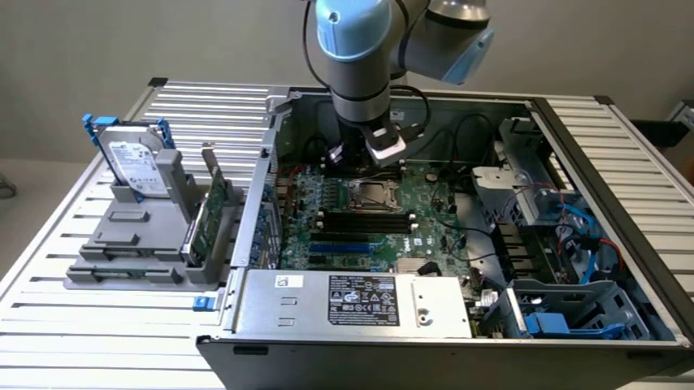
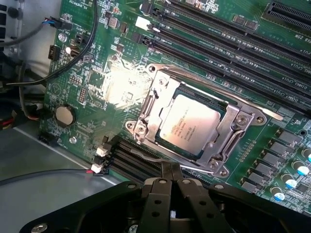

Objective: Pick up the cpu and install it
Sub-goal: 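Install the first cpu locking lever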

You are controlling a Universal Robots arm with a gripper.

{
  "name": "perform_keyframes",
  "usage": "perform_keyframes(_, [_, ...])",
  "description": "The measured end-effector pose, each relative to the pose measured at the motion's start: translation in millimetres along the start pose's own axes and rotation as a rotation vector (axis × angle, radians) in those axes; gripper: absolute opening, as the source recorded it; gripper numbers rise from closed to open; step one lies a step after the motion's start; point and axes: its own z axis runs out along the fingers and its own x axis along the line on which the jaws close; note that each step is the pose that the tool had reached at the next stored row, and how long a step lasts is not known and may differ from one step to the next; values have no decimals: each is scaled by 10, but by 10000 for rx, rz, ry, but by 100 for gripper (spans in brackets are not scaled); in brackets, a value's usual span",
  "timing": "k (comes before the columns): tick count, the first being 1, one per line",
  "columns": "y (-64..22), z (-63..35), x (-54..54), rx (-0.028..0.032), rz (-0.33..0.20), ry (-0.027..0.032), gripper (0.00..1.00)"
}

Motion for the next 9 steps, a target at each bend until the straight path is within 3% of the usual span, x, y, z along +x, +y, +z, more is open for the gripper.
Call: perform_keyframes(9, [3,2,9,-78,-65,-47,11])
